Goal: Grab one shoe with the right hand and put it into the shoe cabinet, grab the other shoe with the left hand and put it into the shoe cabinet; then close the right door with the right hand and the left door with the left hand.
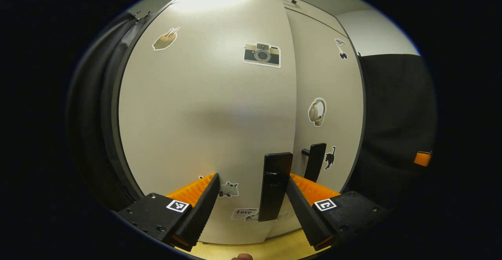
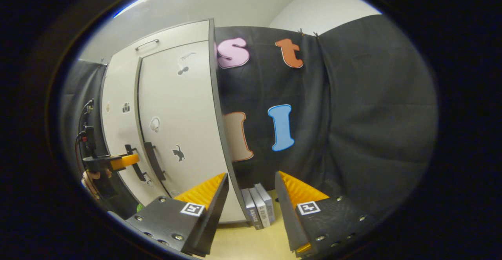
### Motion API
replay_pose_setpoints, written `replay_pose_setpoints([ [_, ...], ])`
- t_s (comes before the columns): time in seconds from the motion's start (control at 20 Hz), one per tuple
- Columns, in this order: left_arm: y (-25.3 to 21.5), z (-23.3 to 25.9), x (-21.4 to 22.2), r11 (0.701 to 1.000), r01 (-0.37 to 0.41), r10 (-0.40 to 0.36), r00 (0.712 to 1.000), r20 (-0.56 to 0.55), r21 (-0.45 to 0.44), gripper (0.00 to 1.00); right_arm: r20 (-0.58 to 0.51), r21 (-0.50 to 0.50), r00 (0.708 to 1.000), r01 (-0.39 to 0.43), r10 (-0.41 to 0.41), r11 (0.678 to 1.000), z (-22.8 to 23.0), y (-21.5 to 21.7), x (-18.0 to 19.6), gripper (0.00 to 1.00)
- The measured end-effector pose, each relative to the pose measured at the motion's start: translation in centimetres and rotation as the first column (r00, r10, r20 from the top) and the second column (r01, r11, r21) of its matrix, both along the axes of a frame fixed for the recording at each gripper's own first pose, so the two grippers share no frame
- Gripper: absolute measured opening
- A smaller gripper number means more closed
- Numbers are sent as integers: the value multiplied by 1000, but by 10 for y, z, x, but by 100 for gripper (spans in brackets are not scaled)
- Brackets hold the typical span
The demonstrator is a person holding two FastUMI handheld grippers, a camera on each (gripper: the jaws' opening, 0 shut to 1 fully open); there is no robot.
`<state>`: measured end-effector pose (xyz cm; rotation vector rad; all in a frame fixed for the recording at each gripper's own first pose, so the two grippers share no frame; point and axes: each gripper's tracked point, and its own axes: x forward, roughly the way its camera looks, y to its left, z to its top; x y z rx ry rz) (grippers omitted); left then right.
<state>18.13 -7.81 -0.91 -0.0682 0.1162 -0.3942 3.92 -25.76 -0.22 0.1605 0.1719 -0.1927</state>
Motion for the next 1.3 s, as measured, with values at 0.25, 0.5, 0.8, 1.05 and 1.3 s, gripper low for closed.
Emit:
replay_pose_setpoints([
  [0.25,0,-1,4,1000,-5,5,1000,0,6,100,-2,3,1000,-5,5,1000,-1,-2,1,72],
  [0.5,-1,-2,6,1000,-8,8,1000,-5,12,98,-3,1,1000,-14,14,1000,-3,1,1,72],
  [0.8,-2,-3,6,1000,-6,6,1000,-9,14,97,-5,-1,1000,-29,29,1000,-4,4,0,72],
  [1.05,0,-1,2,999,-6,7,1000,-11,32,98,-9,1,998,-54,54,999,-5,14,3,72],
  [1.3,19,30,-33,999,-38,37,999,22,20,97,19,9,994,-104,104,995,12,40,2,71],
])
